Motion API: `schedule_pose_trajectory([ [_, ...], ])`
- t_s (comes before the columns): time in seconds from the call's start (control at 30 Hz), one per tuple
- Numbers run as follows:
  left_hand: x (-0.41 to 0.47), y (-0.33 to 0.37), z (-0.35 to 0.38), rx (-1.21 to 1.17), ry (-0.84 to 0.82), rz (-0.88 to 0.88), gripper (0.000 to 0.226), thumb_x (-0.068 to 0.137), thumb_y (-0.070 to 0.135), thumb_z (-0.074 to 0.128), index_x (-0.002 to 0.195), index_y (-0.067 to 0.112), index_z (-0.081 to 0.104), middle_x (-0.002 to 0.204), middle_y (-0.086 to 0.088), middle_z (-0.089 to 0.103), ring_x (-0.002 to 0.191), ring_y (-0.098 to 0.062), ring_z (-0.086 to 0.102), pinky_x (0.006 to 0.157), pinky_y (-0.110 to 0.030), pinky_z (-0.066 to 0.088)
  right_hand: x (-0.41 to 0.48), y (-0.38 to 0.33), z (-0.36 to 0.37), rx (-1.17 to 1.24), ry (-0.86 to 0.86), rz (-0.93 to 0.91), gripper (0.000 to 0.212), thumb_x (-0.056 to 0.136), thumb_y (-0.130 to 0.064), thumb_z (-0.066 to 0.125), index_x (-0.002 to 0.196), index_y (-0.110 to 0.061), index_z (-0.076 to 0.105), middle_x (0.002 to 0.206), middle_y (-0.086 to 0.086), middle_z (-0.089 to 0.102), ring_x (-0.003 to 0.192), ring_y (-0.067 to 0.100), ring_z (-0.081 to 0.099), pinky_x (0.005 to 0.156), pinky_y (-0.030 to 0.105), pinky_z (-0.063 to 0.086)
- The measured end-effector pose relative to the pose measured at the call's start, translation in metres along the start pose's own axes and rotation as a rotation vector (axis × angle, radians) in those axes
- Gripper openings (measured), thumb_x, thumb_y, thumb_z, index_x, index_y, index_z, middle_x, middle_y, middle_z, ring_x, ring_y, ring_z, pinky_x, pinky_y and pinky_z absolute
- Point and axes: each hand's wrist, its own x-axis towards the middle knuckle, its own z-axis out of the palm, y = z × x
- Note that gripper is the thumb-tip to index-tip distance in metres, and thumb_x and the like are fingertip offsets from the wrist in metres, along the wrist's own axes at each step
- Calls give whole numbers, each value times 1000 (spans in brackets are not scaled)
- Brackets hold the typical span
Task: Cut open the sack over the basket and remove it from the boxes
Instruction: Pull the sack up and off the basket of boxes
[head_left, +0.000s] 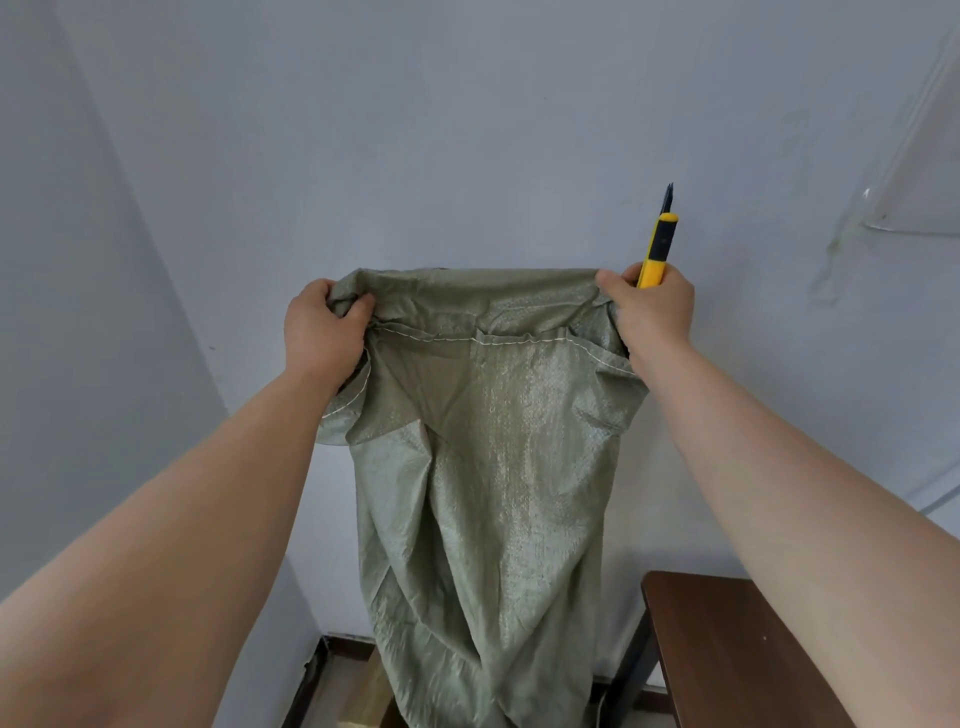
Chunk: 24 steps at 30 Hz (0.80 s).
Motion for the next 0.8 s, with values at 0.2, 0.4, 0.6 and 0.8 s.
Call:
schedule_pose_trajectory([
  [0.2, 0, -2, -4, 13, -11, -18, 19, 88, 25, 62, 91, 7, 59, 78, -2, 58, 77, -21, 54, 56, -20, 38, -3, -1, -2, 0, -13, 9, 30, 78, -20, 75, 68, -22, 47, 62, -5, 46, 53, 10, 41, 54, 22, 37],
  [0.4, 1, 0, -13, 32, -5, -33, 26, 88, 26, 62, 94, 0, 61, 84, -11, 61, 74, -23, 53, 57, -24, 39, -6, -7, -3, -5, -21, 5, 31, 78, -20, 76, 68, -22, 47, 62, -4, 46, 53, 12, 41, 53, 23, 37],
  [0.6, 4, 12, -29, 14, 19, -7, 24, 88, 24, 61, 92, 0, 60, 79, -8, 57, 73, -22, 51, 54, -22, 36, -16, -29, -3, 3, -14, -24, 29, 78, -19, 76, 68, -21, 48, 62, -4, 46, 53, 12, 42, 52, 22, 36],
  [0.8, 8, 27, -59, -29, 30, 26, 27, 89, 25, 60, 91, -1, 59, 81, -10, 57, 72, -21, 49, 55, -24, 36, -34, -60, -2, 16, 9, -52, 25, 78, -21, 75, 69, -21, 52, 64, -5, 50, 55, 11, 46, 54, 22, 39],
])
